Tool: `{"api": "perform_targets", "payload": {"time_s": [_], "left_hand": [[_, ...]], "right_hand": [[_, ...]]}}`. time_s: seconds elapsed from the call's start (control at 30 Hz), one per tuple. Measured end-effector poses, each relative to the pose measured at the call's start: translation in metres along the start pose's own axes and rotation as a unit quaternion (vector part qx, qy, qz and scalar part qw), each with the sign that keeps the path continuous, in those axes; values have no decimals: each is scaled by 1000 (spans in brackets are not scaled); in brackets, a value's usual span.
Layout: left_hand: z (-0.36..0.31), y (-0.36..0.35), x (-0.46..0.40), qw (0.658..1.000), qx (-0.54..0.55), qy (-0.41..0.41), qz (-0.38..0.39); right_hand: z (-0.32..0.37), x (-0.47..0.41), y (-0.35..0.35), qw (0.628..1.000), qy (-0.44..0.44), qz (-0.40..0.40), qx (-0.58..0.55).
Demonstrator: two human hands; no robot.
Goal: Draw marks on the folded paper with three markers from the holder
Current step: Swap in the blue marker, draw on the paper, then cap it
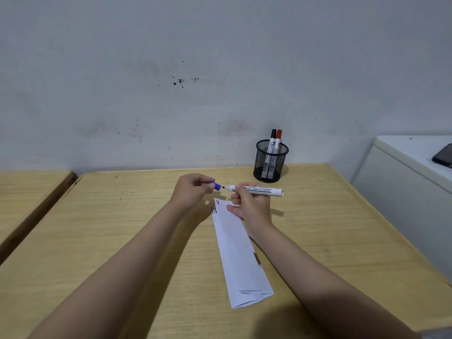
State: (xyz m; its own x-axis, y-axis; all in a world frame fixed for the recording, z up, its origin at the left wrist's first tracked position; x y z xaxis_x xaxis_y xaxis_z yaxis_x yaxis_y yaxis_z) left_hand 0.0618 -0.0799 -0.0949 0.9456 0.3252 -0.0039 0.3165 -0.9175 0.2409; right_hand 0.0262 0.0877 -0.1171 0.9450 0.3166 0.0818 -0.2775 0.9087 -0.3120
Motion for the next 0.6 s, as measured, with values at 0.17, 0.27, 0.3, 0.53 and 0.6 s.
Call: {"api": "perform_targets", "payload": {"time_s": [0.17,0.27,0.3,0.53,0.6], "left_hand": [[-3,-12,7,991,117,35,61],[-7,-18,8,983,155,46,82],[-9,-19,9,980,171,46,90],[-32,-24,9,957,265,14,114],[-40,-26,8,956,272,3,112]], "right_hand": [[9,-1,-7,1000,24,16,0],[18,-1,-9,998,56,34,-2],[22,0,-9,997,66,43,-2],[53,3,-14,984,154,84,5],[60,3,-15,983,157,95,7]]}}
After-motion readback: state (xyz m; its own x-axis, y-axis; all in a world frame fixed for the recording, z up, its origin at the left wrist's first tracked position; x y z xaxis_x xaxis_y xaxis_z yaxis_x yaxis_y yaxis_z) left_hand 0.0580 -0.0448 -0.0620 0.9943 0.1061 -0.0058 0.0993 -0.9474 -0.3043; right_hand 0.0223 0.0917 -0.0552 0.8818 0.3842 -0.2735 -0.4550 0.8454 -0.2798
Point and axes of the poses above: each hand's wrist, its own x-axis away from the middle knuckle, its own y-axis out of the back of the hand, z = x × y, the point moved 7 cm from there along -x, towards the middle knuckle, and after that the axes turned 8 degrees about z, right-handed, at the moved point
